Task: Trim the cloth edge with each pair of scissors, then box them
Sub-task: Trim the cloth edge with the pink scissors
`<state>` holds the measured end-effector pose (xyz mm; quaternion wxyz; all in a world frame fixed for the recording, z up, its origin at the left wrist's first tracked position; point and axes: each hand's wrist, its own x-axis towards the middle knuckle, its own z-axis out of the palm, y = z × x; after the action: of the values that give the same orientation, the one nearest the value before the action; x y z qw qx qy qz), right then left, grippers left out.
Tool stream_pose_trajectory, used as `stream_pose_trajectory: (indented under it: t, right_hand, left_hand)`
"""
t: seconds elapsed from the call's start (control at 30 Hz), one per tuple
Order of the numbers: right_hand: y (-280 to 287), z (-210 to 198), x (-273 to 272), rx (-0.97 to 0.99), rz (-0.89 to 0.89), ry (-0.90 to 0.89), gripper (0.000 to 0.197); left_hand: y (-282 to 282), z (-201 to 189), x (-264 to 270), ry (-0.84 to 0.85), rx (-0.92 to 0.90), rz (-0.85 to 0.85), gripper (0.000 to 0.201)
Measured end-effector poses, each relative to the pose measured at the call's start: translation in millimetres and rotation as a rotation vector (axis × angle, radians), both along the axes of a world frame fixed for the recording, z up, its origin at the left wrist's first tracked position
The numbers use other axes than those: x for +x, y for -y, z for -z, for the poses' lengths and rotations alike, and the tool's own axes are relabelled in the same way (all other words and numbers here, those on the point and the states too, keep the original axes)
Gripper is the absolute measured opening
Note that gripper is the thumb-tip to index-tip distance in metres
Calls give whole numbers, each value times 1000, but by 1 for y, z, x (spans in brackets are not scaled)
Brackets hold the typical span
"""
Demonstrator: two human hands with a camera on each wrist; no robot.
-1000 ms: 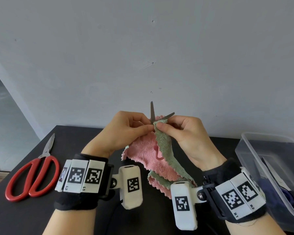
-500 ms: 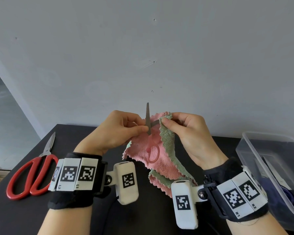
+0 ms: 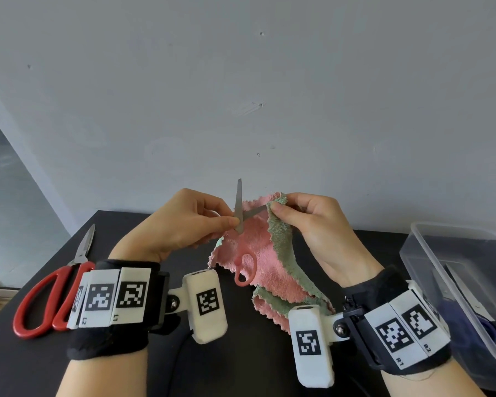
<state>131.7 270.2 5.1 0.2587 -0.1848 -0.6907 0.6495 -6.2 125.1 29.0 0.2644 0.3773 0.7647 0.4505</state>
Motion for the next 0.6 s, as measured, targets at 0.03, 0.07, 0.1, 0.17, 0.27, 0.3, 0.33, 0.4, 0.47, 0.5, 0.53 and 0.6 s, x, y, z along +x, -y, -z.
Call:
stream_pose_trajectory:
  t: [0.03,0.07,0.1,0.17,0.27,0.3,0.33,0.4,0.47,0.5,0.53,0.6]
  right_hand:
    - [1,0,-1,-3,12,-2,13]
    - [1,1,-2,-7,21,-4,12]
    - [2,1,-2,-13,27,-6,12]
    - [-1,1,-2,-37,44,-16,13]
    - [-7,2,-1,-68,86,-22,15]
    - [-7,2,-2,-64,85,-9,14]
    - [-6,2,-2,-57,69,8,14]
    - [-1,3,-3,-34,27,43,13]
    - [3,4,-5,1,12,65,12]
    - [4,4,-5,5,9,68,12]
    - [5,3,-5,-5,6,70,12]
    - [5,3,-4,-18,9,82,12]
  left_hand:
    - [0,0,0,3,-1,0,19]
    - [0,0,0,7,-1,-2,19]
    - [1,0,0,9,0,-4,20]
    - [2,0,-1,20,6,-2,20]
    - [4,-1,-1,63,60,-2,16]
    - [3,-1,-1,80,91,-4,17]
    - [2,-1,-1,97,123,-7,18]
    - [-3,-1,2,131,180,-11,19]
    - [-8,0,5,154,213,-19,18]
    - [-10,1,6,154,220,-25,18]
    - [-13,2,8,153,225,-29,18]
    - [-18,4,11,158,239,-21,21]
